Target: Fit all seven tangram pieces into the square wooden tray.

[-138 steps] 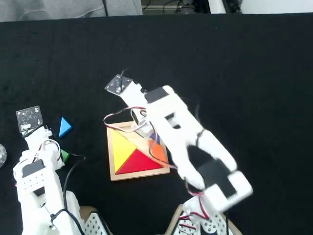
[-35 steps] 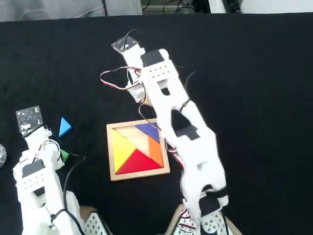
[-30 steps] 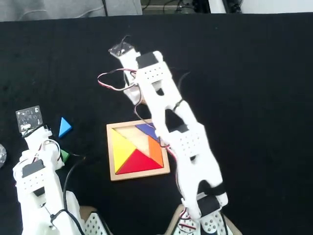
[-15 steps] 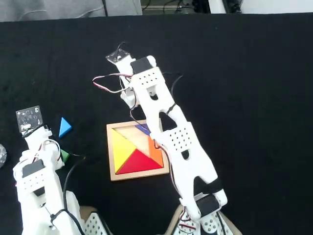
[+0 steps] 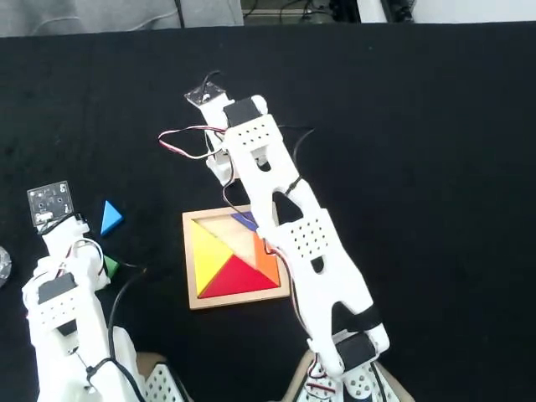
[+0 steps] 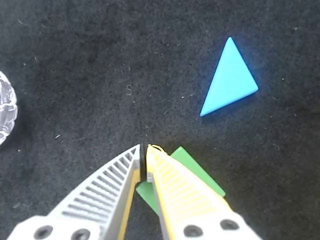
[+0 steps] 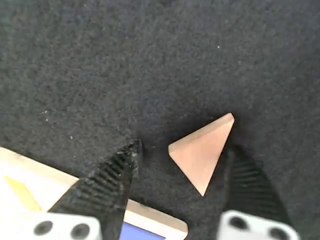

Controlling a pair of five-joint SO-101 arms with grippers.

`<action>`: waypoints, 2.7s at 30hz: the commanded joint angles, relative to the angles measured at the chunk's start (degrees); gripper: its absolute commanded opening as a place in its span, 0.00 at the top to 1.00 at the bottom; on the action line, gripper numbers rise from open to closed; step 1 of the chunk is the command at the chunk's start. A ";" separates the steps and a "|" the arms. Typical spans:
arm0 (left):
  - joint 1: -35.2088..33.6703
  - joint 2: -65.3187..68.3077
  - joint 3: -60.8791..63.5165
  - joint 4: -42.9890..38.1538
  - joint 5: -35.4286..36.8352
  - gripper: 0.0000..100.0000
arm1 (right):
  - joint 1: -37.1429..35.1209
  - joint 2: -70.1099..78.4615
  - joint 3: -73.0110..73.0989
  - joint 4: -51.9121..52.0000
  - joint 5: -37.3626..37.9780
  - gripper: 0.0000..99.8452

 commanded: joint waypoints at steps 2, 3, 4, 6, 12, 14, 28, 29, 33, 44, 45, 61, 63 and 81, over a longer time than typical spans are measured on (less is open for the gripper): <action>0.66 -0.70 -2.42 0.09 -0.26 0.97 | 1.32 -0.57 -2.68 1.93 -0.35 0.84; 0.66 -0.70 -2.42 0.09 -0.26 0.97 | 1.32 -0.57 -2.68 1.93 -0.35 0.83; 0.66 -0.70 -2.42 0.09 -0.26 0.97 | 1.32 -0.57 -2.68 1.93 -0.35 0.83; 0.66 -0.70 -2.42 0.09 -0.26 0.97 | 1.41 -0.57 -2.77 1.93 -0.35 0.83; 0.66 -0.70 -2.42 0.09 -0.26 0.97 | 1.49 -0.57 -2.68 1.85 -0.35 0.83; 0.66 -0.70 -2.42 0.09 -0.26 0.97 | 1.49 -0.57 -3.03 1.85 -0.35 0.83; 0.66 -0.70 -2.42 0.09 -0.26 0.97 | 2.46 -19.03 9.45 2.37 -2.55 0.83; 0.66 -0.70 -2.42 0.09 -0.26 0.97 | 2.02 -21.14 11.65 2.29 -2.81 0.83; 0.66 -0.70 -2.42 0.09 -0.26 0.97 | 1.58 -28.18 18.86 1.49 -2.73 0.83; 0.57 -0.70 -2.42 0.09 -0.26 0.97 | 0.44 -24.48 29.58 -11.52 -2.20 0.82; 0.57 -0.70 -2.42 0.09 -0.26 0.97 | 0.44 -24.40 29.58 -11.69 -2.20 0.82; 0.66 -0.70 -2.42 0.09 -0.26 0.97 | -0.18 -18.68 29.05 -13.54 -0.44 0.82; 0.66 -0.70 -2.42 0.09 -0.26 0.97 | 0.26 -17.98 28.00 -13.01 0.26 0.82; 0.75 -0.70 -2.42 0.09 -0.26 0.97 | 1.93 -17.19 19.38 -7.47 0.62 0.82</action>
